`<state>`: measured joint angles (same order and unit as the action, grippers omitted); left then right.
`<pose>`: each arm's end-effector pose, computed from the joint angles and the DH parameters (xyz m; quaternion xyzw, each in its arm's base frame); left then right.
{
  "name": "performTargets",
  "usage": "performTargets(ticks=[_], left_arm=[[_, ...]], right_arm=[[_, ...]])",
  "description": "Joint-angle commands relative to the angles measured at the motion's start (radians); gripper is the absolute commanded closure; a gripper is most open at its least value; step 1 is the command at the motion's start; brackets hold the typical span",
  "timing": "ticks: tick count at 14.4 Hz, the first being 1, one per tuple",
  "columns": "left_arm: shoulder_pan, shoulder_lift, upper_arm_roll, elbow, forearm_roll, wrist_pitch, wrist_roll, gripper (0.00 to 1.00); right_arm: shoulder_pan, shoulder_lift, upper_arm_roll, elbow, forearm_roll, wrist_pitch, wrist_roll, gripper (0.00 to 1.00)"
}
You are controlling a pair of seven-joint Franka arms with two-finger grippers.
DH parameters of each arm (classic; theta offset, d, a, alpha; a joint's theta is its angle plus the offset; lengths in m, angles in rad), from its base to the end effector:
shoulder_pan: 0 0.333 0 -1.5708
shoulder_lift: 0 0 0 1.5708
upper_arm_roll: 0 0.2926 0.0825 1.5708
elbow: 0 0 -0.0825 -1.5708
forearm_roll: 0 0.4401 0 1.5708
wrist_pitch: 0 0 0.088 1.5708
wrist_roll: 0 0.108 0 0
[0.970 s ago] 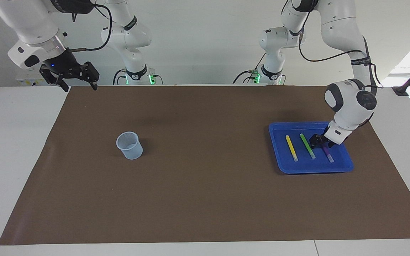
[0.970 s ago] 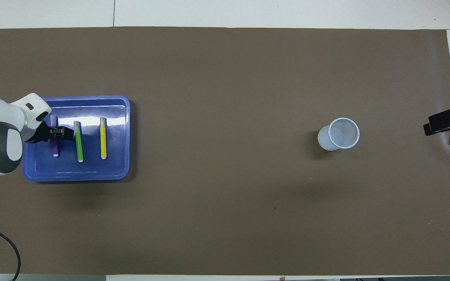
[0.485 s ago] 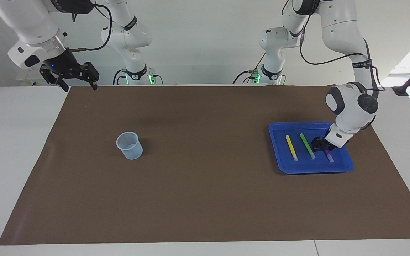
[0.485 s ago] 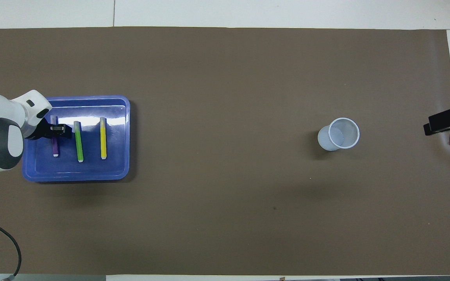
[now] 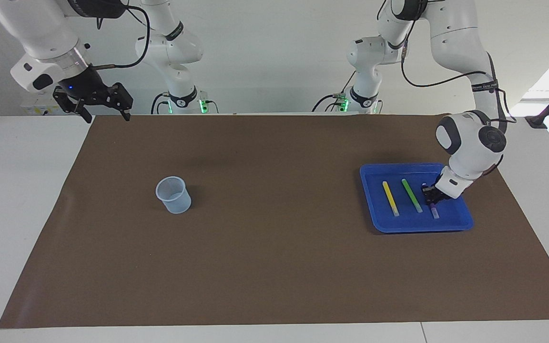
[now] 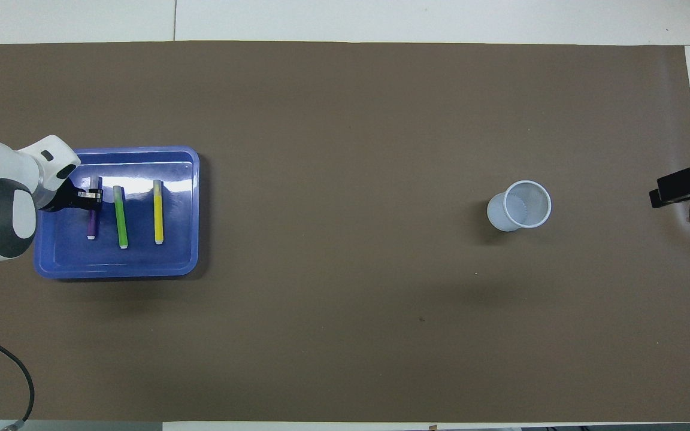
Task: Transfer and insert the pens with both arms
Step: 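Lower the left gripper onto the purple pen and grasp it, then lift the purple pen with the left gripper while the right gripper approaches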
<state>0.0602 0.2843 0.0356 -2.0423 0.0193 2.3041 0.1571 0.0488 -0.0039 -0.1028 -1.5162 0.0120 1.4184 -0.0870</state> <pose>0.6208 0.0601 0.2391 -0.9991 0.0378 0.0126 0.0106 0.5926 -0.0307 0.6182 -0.9987 -0.0171 0.0464 0.0095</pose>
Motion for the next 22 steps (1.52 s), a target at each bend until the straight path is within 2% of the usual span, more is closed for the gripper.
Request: performTargets(ticks=[1,4,7,9,12,14,17,20,22], left_arm=[[-0.002,0.022,0.007,0.022,0.016,-0.003,0.007,1.00],[-0.002,0.019,0.007,0.052,0.013,-0.050,0.002,1.00],[-0.002,0.012,0.006,0.204,0.001,-0.283,-0.013,1.00],[-0.002,0.000,0.000,0.307,-0.033,-0.446,-0.074,1.00],[-0.043,-0.025,-0.005,0.443,-0.110,-0.665,-0.255,1.00],[-0.100,-0.036,-0.005,0.505,-0.197,-0.763,-0.476,1.00],[-0.147,-0.089,-0.013,0.514,-0.387,-0.824,-0.854,1.00],[-0.238,-0.132,-0.013,0.473,-0.496,-0.821,-1.185,1.00],[-0.266,-0.166,-0.013,0.404,-0.606,-0.781,-1.290,1.00]], right_arm=[[-0.001,-0.021,0.000,-0.029,0.013,0.024,0.015,0.00],[-0.006,-0.021,-0.002,-0.027,0.046,0.024,0.016,0.00],[-0.012,-0.021,-0.002,-0.029,0.101,0.019,0.030,0.00],[-0.003,-0.025,-0.002,-0.045,0.185,0.030,0.035,0.00],[0.026,-0.092,-0.002,-0.195,0.320,0.169,0.035,0.00],[0.049,-0.139,0.000,-0.295,0.399,0.233,0.032,0.00],[0.069,-0.191,-0.002,-0.402,0.567,0.266,0.081,0.00],[0.068,-0.244,-0.002,-0.502,0.690,0.283,0.174,0.00],[0.066,-0.249,-0.002,-0.512,0.686,0.290,0.083,0.00]])
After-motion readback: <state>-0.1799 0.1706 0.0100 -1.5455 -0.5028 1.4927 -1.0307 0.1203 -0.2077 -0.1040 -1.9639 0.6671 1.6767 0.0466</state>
